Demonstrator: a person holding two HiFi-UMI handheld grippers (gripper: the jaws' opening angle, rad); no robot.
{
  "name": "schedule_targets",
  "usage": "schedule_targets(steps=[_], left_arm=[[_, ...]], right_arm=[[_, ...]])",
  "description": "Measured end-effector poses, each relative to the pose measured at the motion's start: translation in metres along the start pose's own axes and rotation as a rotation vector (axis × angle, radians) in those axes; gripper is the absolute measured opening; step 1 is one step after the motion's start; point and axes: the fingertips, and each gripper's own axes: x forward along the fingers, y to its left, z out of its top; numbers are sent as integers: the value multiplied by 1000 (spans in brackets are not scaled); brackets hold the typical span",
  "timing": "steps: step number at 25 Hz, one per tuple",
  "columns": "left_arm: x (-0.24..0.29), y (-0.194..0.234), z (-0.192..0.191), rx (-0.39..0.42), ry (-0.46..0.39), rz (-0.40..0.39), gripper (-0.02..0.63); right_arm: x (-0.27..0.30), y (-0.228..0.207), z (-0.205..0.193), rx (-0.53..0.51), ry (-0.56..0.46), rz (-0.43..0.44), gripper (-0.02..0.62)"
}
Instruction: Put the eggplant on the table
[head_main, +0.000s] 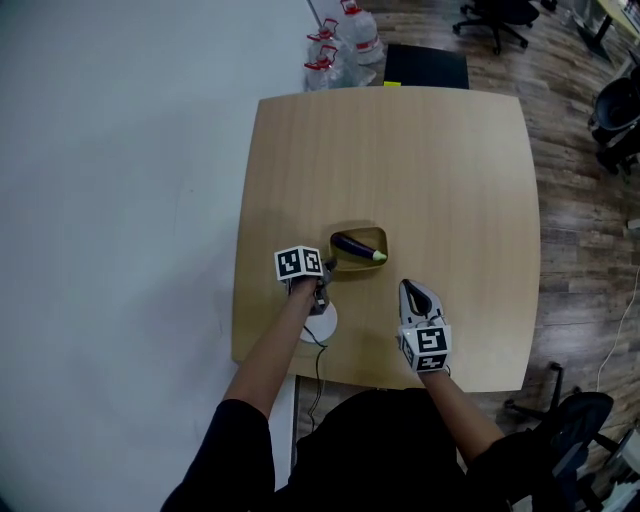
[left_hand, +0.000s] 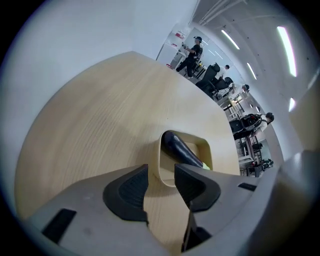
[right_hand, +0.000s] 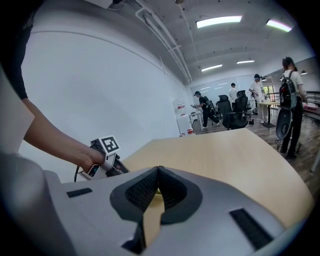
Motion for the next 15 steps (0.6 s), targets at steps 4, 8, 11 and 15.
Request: schedule_targets(steps=[4,8,11,15], left_arm=[[-36,-20,-13,-1,-75,-75,146],[-77,-43,-35,26,-149,-145,150],[-115,-54,-54,46,-241,-164,150],[-166,-63,-85,38,-379,-204,150]], right_arm=[[-26,22,4,-26,-33,15,60],[-58,39,3,-36,-55,17,60],[-90,49,1,-30,-65,2,60],[-131,61,-9,-27,-56,-18,60]])
